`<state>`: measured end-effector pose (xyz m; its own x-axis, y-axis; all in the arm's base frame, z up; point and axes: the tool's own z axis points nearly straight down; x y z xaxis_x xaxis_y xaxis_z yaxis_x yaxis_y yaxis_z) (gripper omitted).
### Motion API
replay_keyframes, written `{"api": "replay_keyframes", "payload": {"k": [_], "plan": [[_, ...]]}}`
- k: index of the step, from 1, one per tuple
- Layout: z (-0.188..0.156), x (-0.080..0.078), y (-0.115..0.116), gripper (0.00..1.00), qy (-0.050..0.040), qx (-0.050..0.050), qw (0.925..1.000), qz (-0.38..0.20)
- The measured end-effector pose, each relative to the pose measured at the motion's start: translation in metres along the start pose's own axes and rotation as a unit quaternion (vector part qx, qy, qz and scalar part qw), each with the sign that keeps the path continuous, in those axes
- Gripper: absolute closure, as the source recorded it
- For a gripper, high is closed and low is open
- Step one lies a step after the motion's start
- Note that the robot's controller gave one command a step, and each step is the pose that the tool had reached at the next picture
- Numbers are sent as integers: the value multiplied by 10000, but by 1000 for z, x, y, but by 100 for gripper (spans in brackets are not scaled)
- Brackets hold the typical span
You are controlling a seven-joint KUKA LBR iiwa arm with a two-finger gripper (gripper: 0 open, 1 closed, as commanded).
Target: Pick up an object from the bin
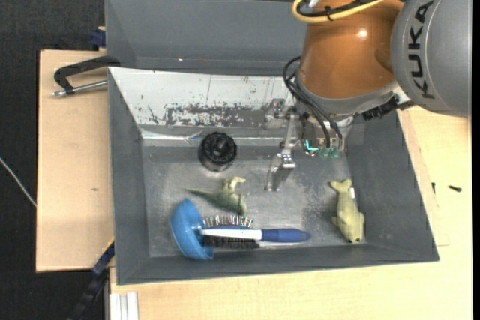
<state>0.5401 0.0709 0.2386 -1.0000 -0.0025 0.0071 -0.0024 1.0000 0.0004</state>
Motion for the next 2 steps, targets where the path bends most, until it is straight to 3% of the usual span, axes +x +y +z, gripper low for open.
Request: {"api": "replay_keyframes", "payload": {"k": [1, 2], "plan": [[153, 38, 65, 0, -68, -17, 9975, -698], [137, 47, 124, 0, -69, -7, 9760, -2178]]}}
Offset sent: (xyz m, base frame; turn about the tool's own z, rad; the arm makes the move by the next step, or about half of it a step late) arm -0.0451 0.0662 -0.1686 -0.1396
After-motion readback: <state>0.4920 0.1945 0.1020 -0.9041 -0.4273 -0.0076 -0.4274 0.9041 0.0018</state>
